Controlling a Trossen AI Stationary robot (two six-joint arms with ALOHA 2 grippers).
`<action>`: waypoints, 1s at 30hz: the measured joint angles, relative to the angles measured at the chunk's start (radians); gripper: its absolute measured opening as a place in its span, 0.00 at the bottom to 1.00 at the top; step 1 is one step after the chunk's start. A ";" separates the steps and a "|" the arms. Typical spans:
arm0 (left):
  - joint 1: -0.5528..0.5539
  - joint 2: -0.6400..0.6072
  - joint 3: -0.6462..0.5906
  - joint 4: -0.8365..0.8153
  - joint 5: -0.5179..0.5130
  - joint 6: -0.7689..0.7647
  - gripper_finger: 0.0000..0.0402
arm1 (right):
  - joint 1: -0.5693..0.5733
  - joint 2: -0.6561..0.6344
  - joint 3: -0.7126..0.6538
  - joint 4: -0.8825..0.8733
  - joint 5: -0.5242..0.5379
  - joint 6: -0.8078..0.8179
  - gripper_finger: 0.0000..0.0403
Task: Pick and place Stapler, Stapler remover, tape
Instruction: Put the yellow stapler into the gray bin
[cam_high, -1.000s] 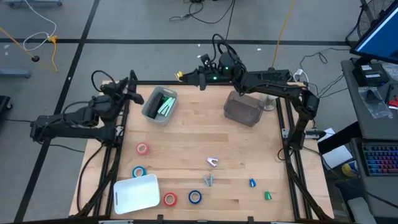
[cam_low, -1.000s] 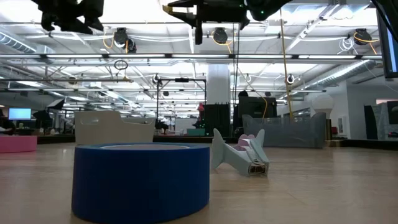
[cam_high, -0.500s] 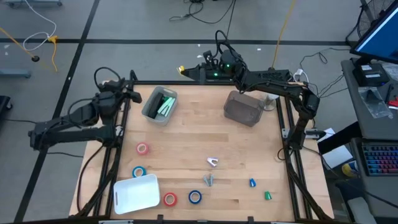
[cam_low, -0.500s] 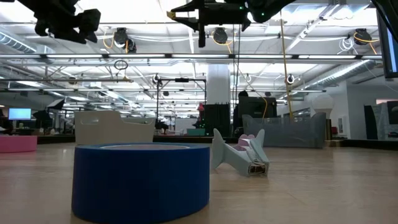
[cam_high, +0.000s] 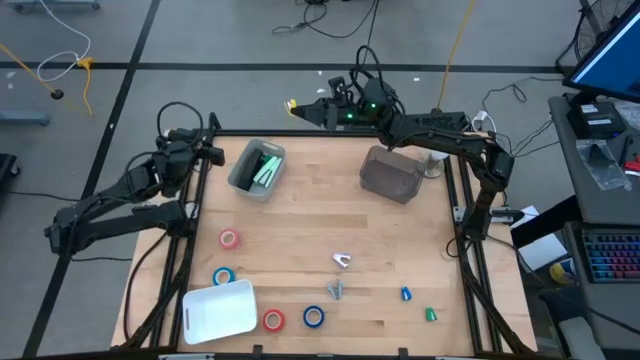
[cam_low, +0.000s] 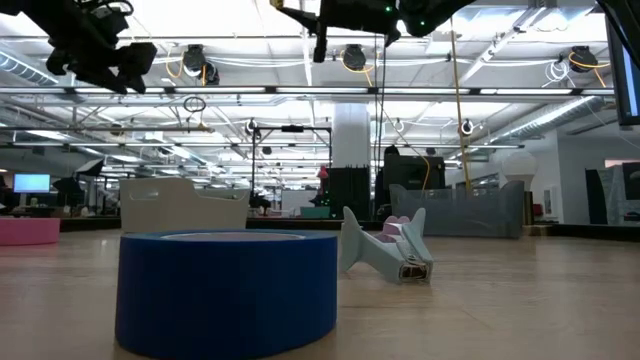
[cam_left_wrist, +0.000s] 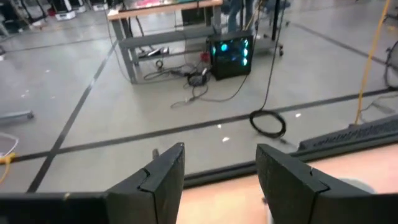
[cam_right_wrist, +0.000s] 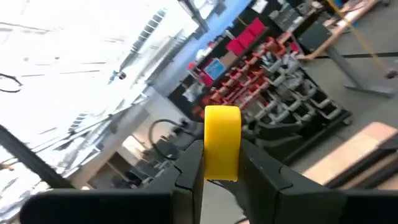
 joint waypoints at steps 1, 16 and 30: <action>0.010 0.000 0.000 -0.009 0.006 0.000 0.49 | 0.000 0.000 0.000 0.013 -0.009 0.009 0.17; 0.127 0.000 0.000 -0.022 0.172 -0.001 0.49 | 0.030 0.000 0.000 0.009 0.049 -0.012 0.17; 0.178 0.014 0.000 0.231 0.753 0.047 0.49 | 0.098 0.044 0.001 -0.058 0.172 -0.279 0.17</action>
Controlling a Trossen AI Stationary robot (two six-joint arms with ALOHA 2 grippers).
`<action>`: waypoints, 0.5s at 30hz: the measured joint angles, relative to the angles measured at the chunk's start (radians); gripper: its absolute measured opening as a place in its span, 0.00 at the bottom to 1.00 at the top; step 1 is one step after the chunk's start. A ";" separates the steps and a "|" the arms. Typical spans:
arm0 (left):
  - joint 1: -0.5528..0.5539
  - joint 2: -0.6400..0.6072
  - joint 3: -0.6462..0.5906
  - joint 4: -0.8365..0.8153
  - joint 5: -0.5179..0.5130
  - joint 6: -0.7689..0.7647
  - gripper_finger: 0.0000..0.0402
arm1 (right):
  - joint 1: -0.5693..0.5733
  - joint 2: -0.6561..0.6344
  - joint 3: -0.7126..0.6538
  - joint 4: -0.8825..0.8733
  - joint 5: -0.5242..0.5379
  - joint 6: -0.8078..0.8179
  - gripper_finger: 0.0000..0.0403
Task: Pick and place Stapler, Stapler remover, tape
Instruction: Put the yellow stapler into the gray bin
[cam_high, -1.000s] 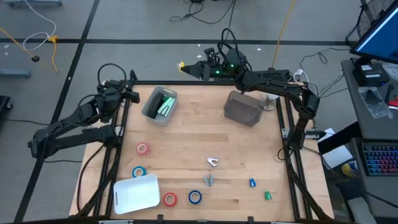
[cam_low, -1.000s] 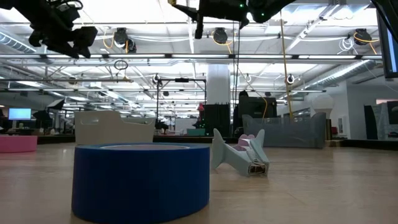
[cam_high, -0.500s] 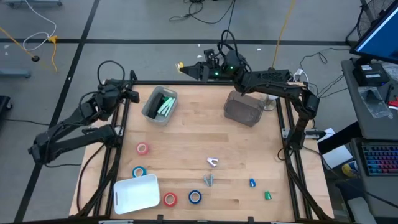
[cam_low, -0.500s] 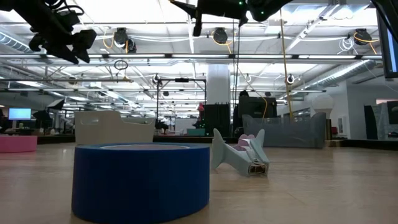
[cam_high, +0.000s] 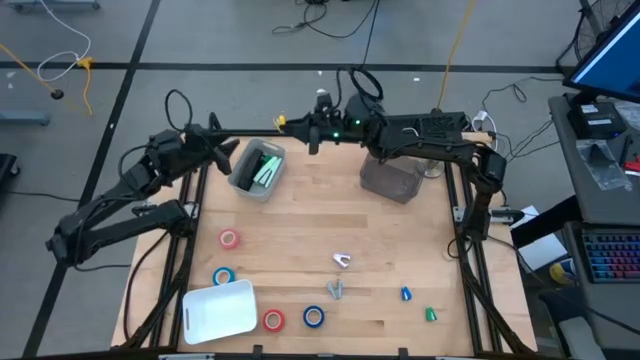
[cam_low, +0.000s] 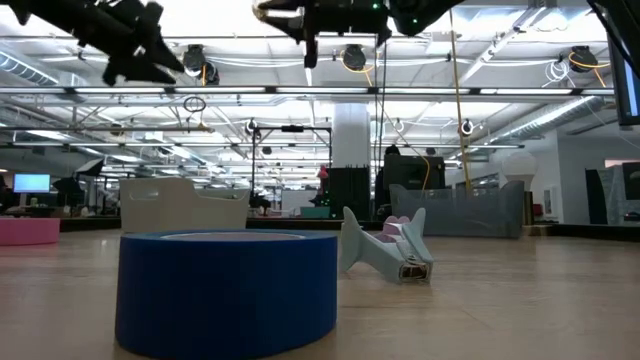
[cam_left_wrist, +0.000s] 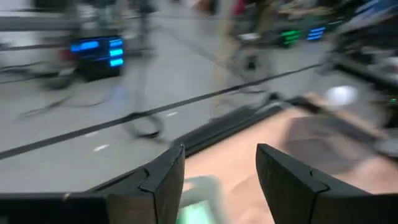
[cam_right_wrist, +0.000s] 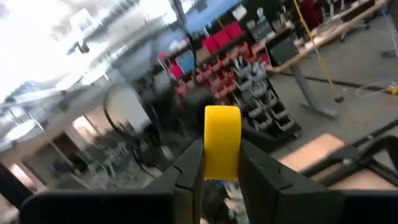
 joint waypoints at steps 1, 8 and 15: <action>0.001 0.003 0.000 0.027 0.041 -0.004 0.49 | 0.002 0.004 -0.001 -0.004 0.000 -0.022 0.17; 0.001 0.035 0.000 0.177 0.129 -0.149 0.49 | 0.017 -0.001 0.000 -0.039 0.031 -0.212 0.17; 0.001 0.098 0.000 0.300 0.169 -0.327 0.49 | 0.026 0.000 -0.001 -0.040 0.054 -0.381 0.16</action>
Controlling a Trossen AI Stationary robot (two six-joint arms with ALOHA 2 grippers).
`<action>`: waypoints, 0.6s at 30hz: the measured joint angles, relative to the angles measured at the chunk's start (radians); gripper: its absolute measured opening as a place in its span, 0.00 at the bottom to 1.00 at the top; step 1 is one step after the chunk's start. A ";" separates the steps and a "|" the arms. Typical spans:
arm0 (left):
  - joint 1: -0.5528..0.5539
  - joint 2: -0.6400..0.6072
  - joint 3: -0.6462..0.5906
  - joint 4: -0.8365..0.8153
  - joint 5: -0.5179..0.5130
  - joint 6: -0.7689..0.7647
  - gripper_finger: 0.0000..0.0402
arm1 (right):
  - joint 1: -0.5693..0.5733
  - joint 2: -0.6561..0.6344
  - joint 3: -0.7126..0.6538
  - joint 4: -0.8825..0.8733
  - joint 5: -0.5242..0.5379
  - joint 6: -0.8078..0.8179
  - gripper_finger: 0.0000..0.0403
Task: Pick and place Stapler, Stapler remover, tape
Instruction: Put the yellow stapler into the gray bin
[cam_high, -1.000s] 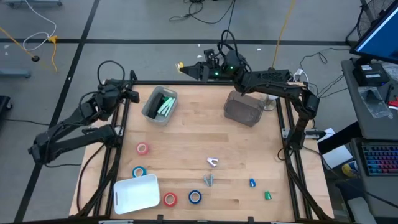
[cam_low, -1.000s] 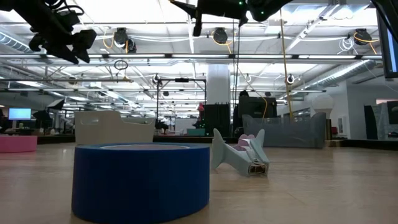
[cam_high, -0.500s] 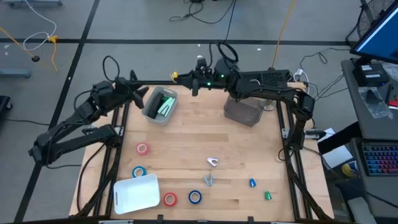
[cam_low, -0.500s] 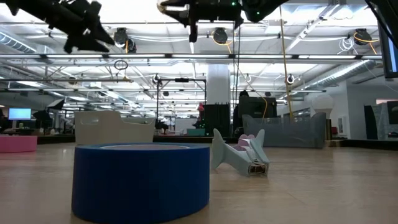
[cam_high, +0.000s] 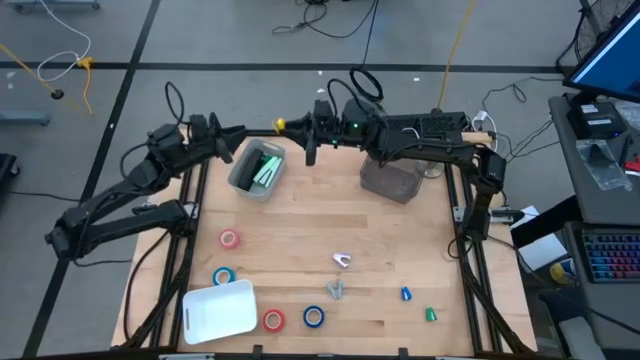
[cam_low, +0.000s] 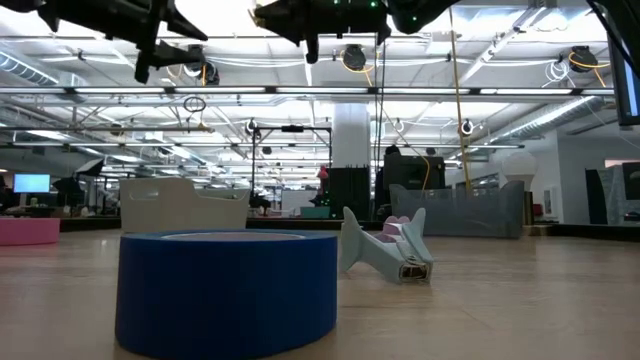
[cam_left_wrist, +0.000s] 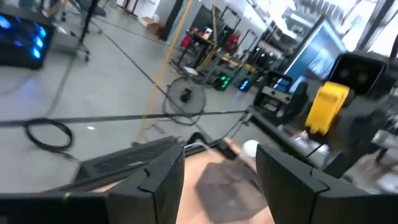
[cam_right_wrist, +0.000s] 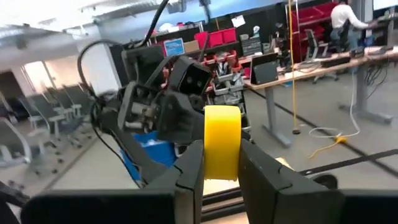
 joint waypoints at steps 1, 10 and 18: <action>0.000 0.013 0.000 0.019 0.013 -0.019 0.49 | 0.001 0.000 0.000 -0.001 0.001 -0.023 0.17; -0.019 0.166 0.000 0.256 0.122 -0.111 0.49 | 0.038 0.000 0.000 -0.002 -0.003 -0.161 0.17; -0.057 0.236 0.000 0.497 0.242 0.014 0.49 | 0.040 0.000 0.000 -0.053 -0.030 -0.161 0.17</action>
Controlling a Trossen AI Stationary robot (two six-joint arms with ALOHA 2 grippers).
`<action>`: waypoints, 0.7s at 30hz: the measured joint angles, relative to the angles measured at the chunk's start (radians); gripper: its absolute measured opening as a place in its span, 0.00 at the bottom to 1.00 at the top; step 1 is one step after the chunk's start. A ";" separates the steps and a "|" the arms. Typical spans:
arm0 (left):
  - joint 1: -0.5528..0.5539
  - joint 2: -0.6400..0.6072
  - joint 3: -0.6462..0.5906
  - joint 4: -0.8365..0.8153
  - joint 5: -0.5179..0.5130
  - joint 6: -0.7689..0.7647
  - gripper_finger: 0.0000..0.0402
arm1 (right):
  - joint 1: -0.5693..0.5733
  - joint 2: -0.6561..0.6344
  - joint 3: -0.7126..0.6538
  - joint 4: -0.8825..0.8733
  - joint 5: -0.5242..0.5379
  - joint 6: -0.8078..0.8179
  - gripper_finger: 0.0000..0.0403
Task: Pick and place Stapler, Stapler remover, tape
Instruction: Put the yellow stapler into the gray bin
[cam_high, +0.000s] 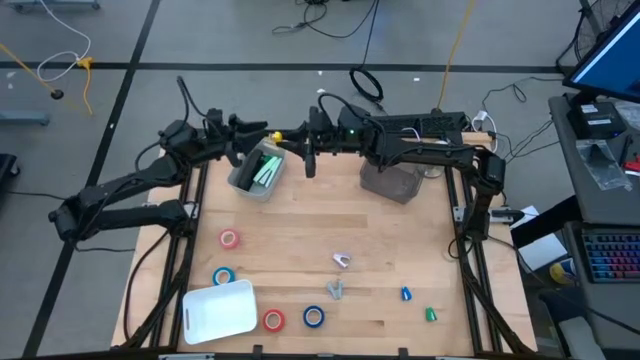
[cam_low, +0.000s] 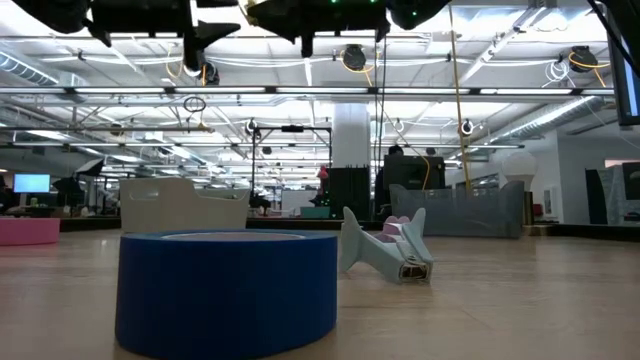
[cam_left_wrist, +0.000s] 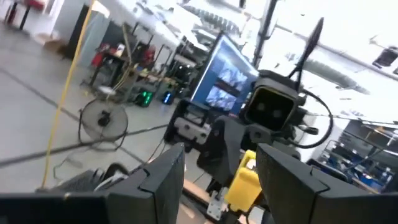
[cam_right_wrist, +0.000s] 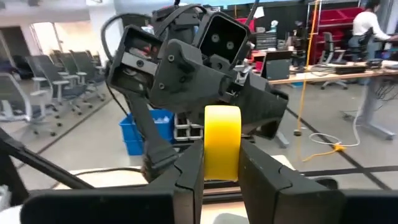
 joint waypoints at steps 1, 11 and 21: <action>-0.002 0.001 0.000 0.005 0.001 0.011 0.49 | 0.000 0.000 0.000 0.001 -0.002 0.011 0.17; -0.006 0.001 0.000 0.001 0.042 0.034 0.49 | 0.001 0.000 0.000 0.004 -0.027 0.072 0.16; -0.052 0.001 0.000 0.007 0.086 0.137 0.49 | -0.015 0.000 0.000 0.041 -0.027 0.143 0.17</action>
